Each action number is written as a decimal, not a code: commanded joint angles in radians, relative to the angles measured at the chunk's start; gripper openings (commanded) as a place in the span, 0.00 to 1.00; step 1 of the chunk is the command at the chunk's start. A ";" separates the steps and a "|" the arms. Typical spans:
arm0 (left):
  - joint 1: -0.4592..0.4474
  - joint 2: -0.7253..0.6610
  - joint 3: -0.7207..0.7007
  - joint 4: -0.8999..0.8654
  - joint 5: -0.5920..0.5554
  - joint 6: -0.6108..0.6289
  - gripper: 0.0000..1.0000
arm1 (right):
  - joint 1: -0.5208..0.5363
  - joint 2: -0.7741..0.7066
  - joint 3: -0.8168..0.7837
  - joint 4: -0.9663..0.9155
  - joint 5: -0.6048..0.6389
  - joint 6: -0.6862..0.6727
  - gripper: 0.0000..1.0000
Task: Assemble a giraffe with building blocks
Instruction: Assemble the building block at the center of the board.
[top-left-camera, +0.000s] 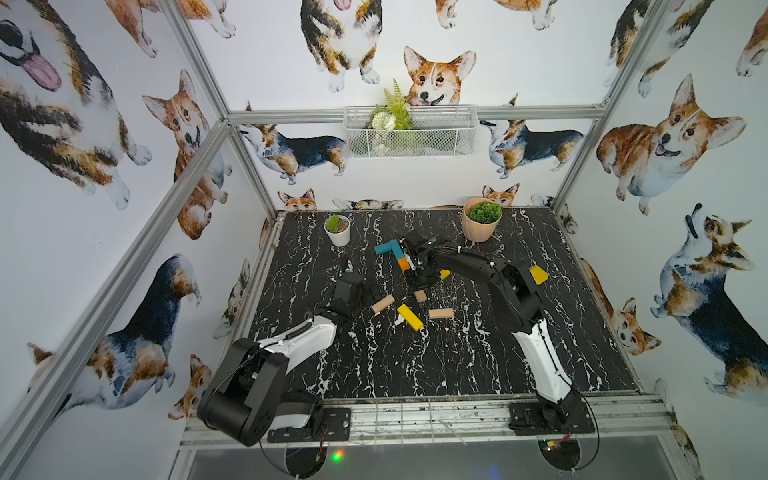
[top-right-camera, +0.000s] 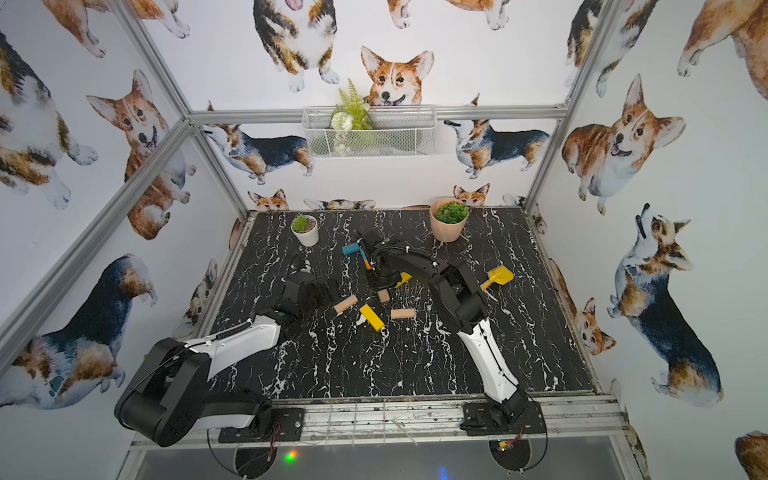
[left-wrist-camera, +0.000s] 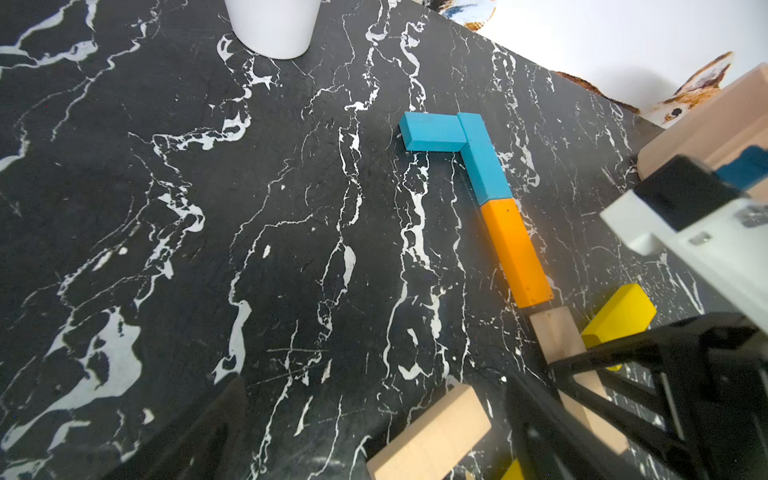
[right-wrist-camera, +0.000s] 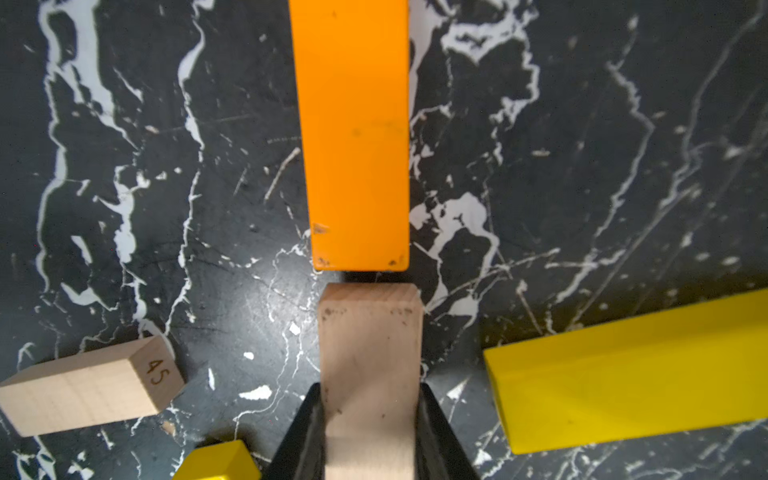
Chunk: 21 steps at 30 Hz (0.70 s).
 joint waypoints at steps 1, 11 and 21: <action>0.001 -0.007 0.005 0.000 -0.006 -0.005 1.00 | 0.001 0.005 0.005 -0.026 0.018 0.005 0.14; 0.001 -0.017 -0.002 0.005 -0.008 0.001 1.00 | 0.006 0.022 0.014 -0.018 0.026 -0.024 0.17; 0.001 -0.017 -0.003 0.005 -0.011 0.003 1.00 | 0.006 0.035 0.014 -0.016 0.013 -0.040 0.17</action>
